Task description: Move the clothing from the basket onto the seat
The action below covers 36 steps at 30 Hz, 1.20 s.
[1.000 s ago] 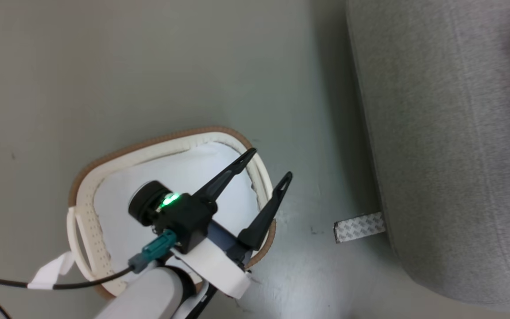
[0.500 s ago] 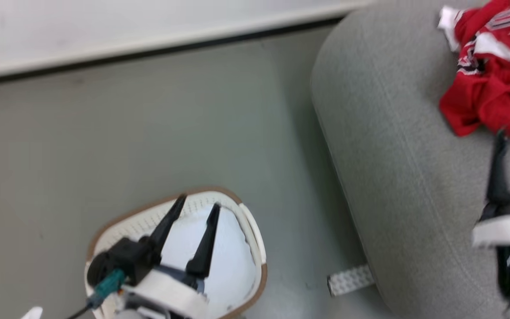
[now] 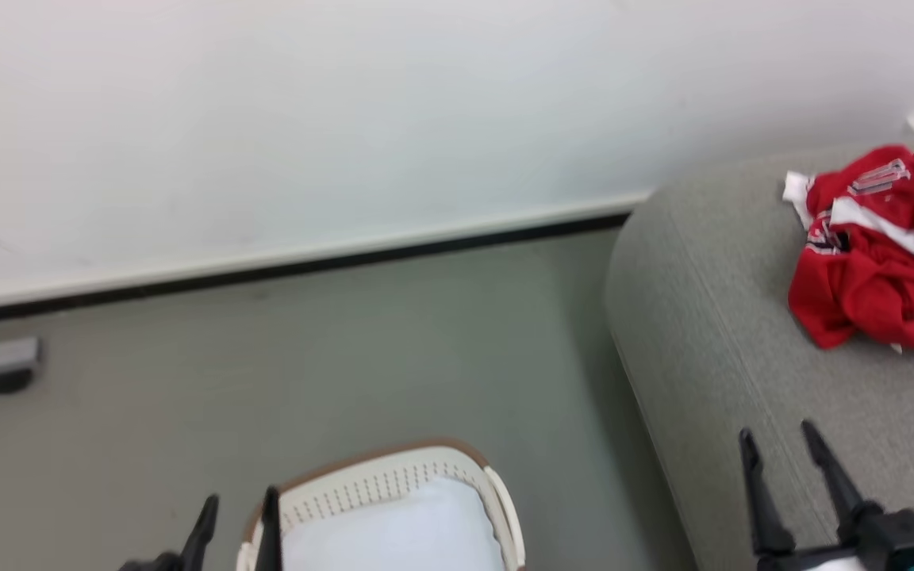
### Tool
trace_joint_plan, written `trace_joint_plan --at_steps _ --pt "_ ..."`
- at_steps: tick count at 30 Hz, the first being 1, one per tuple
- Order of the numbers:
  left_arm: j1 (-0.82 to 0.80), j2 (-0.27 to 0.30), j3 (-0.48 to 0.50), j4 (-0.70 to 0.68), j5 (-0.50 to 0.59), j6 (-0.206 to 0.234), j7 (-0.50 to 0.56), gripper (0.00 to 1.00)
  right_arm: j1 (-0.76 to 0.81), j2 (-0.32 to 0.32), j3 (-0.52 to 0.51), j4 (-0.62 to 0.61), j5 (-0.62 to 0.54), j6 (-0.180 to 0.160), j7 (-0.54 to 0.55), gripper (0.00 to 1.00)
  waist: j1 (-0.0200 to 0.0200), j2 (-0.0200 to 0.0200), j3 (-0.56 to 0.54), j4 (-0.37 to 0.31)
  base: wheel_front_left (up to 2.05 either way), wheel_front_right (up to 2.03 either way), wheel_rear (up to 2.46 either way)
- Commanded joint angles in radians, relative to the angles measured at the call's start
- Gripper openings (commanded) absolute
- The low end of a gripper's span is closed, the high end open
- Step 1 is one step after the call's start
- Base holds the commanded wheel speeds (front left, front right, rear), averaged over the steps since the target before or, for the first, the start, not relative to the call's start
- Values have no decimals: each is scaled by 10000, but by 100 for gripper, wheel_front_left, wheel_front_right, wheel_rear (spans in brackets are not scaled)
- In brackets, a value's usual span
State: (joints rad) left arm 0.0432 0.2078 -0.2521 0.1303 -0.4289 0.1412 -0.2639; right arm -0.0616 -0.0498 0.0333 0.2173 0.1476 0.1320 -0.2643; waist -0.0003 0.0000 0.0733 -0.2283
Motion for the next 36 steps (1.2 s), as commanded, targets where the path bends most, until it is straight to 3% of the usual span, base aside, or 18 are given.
trace_joint_plan --at_steps 1,8,19,20,25,36 --pt "274 -91 197 44 240 -77 -4 100 220 -34 79 60 -80 -26 1 100 3 0 -563 318 0 0 0" --pt "1100 -723 1358 248 933 -697 -6 100 598 -29 600 489 73 -26 0 100 3 0 -1084 781 0 0 0" --pt "1150 -1316 2111 647 1671 -1501 -5 100 702 -20 942 1022 291 -26 0 100 3 0 -1324 1167 0 0 0" --pt "1089 -1337 2076 653 1588 -1507 2 0 616 8 934 1030 272 0 0 0 3 0 -1324 1166 0 0 0" --pt "1082 -1411 2063 1083 1470 -1513 61 0 803 34 943 1382 414 0 26 0 3 0 -1322 1180 0 0 0" --pt "666 -1433 2321 1100 -512 -1695 629 0 604 -76 709 1198 2659 -2 482 0 3 0 -1268 1278 0 0 0"
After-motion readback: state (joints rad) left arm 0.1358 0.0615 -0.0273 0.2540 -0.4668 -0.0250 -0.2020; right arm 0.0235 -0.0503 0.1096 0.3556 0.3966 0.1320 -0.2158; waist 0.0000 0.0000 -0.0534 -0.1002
